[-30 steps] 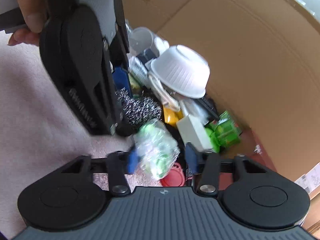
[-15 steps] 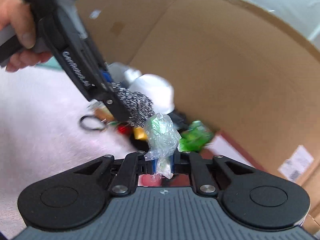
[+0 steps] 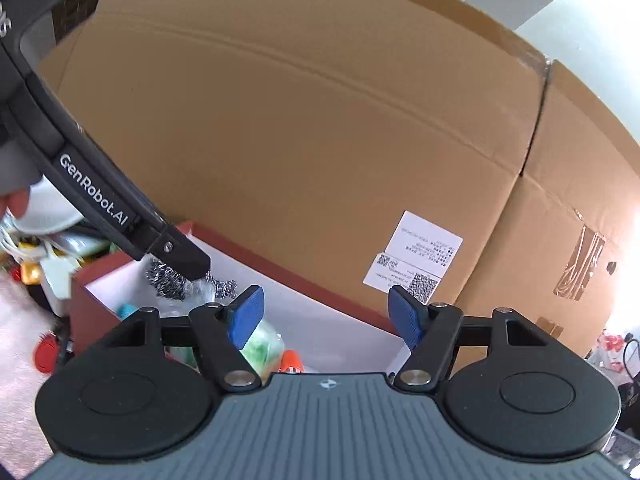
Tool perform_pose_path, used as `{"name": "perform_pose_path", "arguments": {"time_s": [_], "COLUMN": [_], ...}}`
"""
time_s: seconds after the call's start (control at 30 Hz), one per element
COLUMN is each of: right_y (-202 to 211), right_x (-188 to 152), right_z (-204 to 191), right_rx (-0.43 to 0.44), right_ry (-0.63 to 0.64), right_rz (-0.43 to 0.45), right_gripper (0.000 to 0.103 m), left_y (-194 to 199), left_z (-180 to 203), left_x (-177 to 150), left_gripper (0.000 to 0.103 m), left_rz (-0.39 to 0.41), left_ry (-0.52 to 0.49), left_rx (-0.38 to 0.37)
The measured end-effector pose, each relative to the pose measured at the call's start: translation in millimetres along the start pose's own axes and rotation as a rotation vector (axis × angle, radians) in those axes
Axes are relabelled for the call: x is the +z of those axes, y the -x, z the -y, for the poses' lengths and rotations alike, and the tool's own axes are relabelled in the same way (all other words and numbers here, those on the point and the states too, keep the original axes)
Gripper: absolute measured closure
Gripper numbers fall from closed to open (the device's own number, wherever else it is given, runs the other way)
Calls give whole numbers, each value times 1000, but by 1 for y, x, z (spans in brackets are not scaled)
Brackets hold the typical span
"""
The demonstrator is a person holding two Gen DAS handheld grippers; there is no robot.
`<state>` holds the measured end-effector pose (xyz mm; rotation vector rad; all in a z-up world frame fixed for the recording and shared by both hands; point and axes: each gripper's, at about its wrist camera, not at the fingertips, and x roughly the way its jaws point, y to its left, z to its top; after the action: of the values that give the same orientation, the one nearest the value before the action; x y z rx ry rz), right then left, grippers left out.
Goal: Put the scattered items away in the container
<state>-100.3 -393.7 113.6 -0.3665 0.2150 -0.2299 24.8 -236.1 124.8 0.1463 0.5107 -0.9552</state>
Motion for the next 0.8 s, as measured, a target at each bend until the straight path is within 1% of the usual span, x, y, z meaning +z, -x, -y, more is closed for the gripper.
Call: {"name": "perform_pose_path", "arguments": {"time_s": [0.07, 0.13, 0.2, 0.23, 0.3, 0.33, 0.37, 0.4, 0.47, 0.53, 0.57, 0.6, 0.67, 0.73, 0.8], "right_y": [19, 39, 53, 57, 64, 67, 69, 68, 64, 60, 57, 55, 51, 42, 33], "right_x": [-4, -8, -10, -11, -10, -11, -12, -11, -8, -3, -1, 1, 3, 4, 2], "right_z": [-3, -11, -23, -30, -50, -60, -72, -85, -112, -137, -149, -159, -172, -178, -178], "right_rx": [32, 75, 114, 134, 201, 235, 267, 300, 360, 428, 458, 476, 478, 470, 451], "right_ry": [-15, -18, -9, -7, -5, -2, 5, 14, 15, -9, -26, -43, -80, -138, -179], "right_rz": [48, 91, 116, 122, 132, 134, 133, 130, 108, 54, 33, 24, 8, -19, -51], "right_gripper": [31, 31, 31, 31, 29, 27, 22, 15, 7, 7, 7, 6, 4, 4, 3], "left_y": [32, 66, 99, 114, 137, 146, 151, 155, 157, 153, 147, 139, 123, 116, 108], "left_z": [-11, -24, -36, -42, -53, -57, -61, -64, -65, -63, -62, -62, -63, -71, -75], "left_x": [-10, -23, -40, -50, -72, -84, -97, -109, -131, -148, -153, -157, -160, -163, -164], "left_gripper": [28, 27, 26, 23, 20, 19, 19, 18, 18, 16, 14, 14, 14, 13, 13], "left_rz": [41, 78, 99, 105, 107, 107, 104, 96, 79, 83, 83, 76, 85, 88, 70], "left_ry": [22, 38, 44, 46, 68, 85, 110, 137, 176, 193, 196, 191, 199, 267, 319], "left_rx": [10, 44, 129, 176, 277, 320, 352, 377, 403, 412, 431, 465, 535, 515, 518]}}
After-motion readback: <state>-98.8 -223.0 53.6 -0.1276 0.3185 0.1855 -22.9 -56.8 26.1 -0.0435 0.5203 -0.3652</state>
